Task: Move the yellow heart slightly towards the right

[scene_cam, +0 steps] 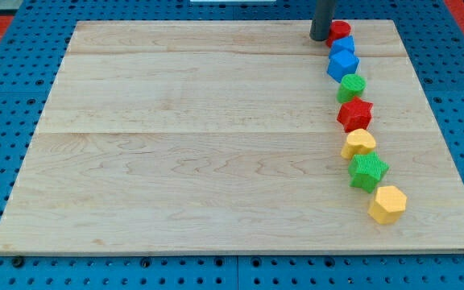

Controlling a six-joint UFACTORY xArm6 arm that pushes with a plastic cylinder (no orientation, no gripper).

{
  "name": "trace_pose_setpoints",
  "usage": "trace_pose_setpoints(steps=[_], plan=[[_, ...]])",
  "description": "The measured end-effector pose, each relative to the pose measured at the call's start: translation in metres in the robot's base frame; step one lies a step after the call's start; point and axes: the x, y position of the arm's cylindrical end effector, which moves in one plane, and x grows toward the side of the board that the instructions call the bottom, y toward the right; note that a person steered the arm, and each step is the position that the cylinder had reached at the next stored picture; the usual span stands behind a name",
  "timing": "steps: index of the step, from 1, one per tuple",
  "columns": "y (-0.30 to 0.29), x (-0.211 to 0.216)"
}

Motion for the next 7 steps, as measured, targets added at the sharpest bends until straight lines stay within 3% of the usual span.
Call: trace_pose_setpoints(steps=[3,4,6,7], plan=[[-0.016,0.004],[-0.042,0.032],[-0.049,0.173],[-0.039,0.264]])
